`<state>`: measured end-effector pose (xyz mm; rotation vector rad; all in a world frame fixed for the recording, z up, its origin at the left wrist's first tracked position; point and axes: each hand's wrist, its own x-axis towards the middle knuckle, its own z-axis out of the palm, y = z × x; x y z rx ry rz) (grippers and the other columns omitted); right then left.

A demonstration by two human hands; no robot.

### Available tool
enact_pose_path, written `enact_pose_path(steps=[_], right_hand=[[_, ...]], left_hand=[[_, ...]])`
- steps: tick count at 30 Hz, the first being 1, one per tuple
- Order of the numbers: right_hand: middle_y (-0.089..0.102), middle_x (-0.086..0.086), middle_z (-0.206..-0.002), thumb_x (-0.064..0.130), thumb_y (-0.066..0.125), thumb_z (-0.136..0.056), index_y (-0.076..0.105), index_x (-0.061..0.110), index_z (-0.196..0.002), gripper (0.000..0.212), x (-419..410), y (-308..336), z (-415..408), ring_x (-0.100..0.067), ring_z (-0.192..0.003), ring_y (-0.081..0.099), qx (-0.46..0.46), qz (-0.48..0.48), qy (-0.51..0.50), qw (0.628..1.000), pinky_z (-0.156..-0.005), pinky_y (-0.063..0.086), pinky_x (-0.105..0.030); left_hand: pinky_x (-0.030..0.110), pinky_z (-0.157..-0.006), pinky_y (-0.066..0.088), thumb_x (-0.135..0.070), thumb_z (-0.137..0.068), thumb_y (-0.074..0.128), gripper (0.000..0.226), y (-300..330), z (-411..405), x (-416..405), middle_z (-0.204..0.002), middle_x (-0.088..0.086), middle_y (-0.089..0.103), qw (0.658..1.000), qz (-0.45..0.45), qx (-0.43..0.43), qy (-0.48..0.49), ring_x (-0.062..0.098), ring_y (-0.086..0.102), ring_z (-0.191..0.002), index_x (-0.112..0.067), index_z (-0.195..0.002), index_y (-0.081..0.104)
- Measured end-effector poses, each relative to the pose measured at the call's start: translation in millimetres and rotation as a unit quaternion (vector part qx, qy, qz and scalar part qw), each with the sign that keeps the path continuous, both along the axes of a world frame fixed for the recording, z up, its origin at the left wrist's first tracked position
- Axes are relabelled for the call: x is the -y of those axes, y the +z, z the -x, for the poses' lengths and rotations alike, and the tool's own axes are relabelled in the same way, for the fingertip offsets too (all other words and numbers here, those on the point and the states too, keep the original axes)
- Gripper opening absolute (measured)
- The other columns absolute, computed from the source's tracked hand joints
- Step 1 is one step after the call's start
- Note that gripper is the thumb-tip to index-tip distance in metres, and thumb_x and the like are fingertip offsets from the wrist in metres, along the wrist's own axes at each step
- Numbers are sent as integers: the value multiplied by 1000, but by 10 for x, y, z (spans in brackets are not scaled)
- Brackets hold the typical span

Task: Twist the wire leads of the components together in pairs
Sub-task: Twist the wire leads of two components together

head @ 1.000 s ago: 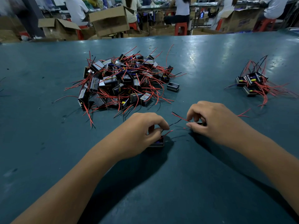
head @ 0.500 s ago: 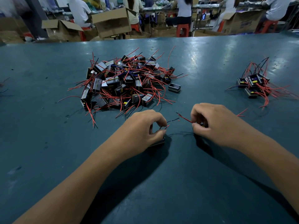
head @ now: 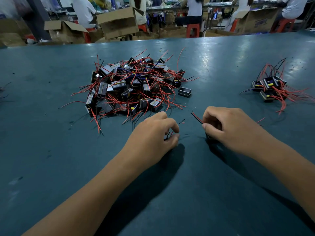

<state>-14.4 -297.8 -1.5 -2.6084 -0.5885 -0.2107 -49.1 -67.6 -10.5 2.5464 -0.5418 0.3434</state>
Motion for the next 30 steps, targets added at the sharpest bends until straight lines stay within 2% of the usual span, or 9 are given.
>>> enact_pose_path(steps=[3, 5, 10, 18, 23, 27, 30], right_hand=[[59, 10, -73, 27, 61, -92, 52, 28, -79, 16, -8, 8, 6, -7, -71, 54, 5, 10, 1, 1000, -67, 47, -37], [59, 9, -74, 26, 62, -92, 54, 27, -80, 15, -4, 14, 12, -6, -71, 54, 7, 8, 3, 1000, -67, 47, -35], [59, 11, -74, 25, 63, -91, 55, 27, -82, 12, 3, 12, 18, -5, -71, 54, 13, 7, 9, 1000, -67, 47, -34], [59, 12, -75, 27, 62, -92, 55, 28, -81, 13, 18, 10, -6, -3, -72, 54, 13, 21, 6, 1000, -69, 48, -35], [58, 13, -74, 26, 63, -92, 54, 30, -80, 15, 12, 17, -1, -1, -71, 53, 15, 20, 4, 1000, -68, 49, -35], [56, 13, -77, 19, 64, -89, 58, 29, -87, 11, 1, 20, 4, -2, -72, 52, 12, 18, 2, 1000, -69, 45, -32], [55, 10, -82, 11, 63, -85, 60, 25, -92, 16, -17, 4, 8, -6, -74, 51, 16, 12, 3, 1000, -70, 42, -30]], left_hand=[[36, -78, 45, -36, -93, 65, 19, 1, 11, 69, -89, -13, 44, 999, -42, -1, 18, 19, 55, -89, -24, -106, 69], [34, -80, 43, -38, -93, 64, 22, 5, 0, 72, -93, -12, 42, 997, -70, -5, 27, 21, 56, -95, -25, -111, 66], [28, -73, 30, -44, -88, 68, 27, 7, -22, 49, -89, -14, 39, 996, -77, 6, 52, 17, 52, -88, -25, -106, 59], [29, -72, 31, -52, -88, 65, 31, -14, -36, 30, -91, -10, 55, 993, -77, -2, 88, 17, 54, -88, -25, -98, 55], [29, -71, 30, -42, -92, 62, 15, -25, -54, 20, -81, -11, 43, 992, -75, -9, 99, 16, 48, -85, -27, -93, 64], [26, -63, 27, -26, -88, 66, 2, -2, -56, -27, -70, -14, 40, 996, -20, -51, 64, 12, 40, -73, -26, -88, 64], [30, -58, 33, -16, -83, 65, 13, 44, -51, -55, -64, -10, 45, 997, 13, -69, 43, 7, 43, -63, -27, -85, 58]])
